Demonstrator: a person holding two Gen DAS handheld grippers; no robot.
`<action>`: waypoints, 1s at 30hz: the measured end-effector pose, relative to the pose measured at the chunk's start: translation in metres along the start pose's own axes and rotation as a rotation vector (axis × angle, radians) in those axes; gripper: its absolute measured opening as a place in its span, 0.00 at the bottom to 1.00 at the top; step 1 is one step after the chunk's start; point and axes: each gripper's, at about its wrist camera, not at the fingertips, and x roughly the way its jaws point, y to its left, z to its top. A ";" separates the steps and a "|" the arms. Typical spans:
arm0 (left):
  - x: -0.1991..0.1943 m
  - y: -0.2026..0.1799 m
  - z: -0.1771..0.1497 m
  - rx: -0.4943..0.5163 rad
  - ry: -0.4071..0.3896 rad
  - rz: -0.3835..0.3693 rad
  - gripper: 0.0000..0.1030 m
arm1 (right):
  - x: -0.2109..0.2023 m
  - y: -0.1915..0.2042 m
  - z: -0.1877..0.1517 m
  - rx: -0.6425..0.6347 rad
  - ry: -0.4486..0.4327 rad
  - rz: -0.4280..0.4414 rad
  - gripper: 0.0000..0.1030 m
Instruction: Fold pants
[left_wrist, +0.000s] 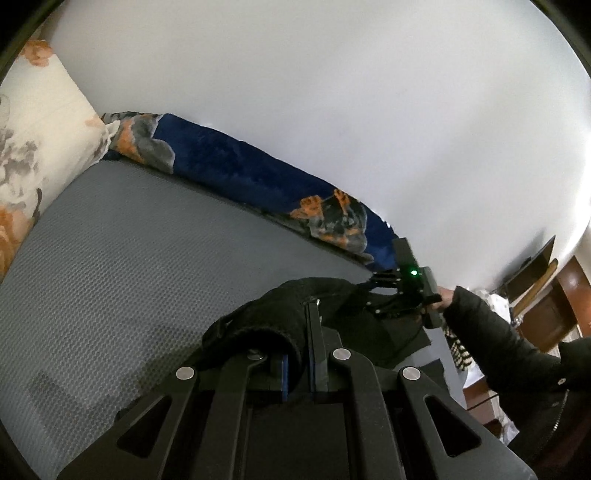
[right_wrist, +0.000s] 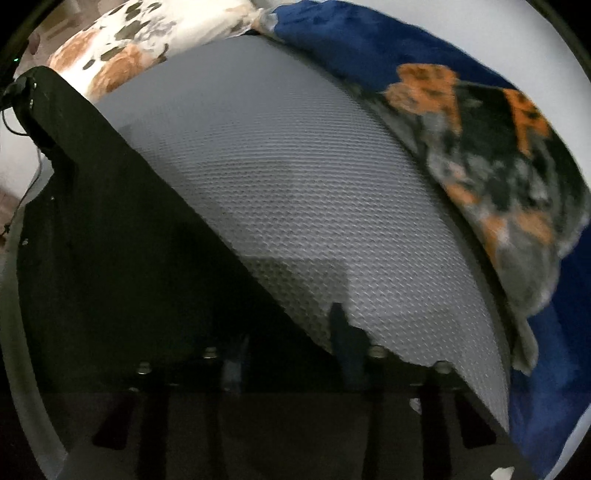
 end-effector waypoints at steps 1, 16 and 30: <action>0.000 0.001 0.000 -0.001 -0.001 0.002 0.07 | -0.003 -0.001 -0.003 0.007 -0.006 -0.013 0.24; -0.019 0.002 -0.023 0.078 0.012 0.052 0.07 | -0.096 0.063 -0.064 0.182 -0.176 -0.340 0.08; -0.055 0.010 -0.124 0.146 0.184 0.044 0.10 | -0.116 0.189 -0.167 0.387 -0.159 -0.263 0.06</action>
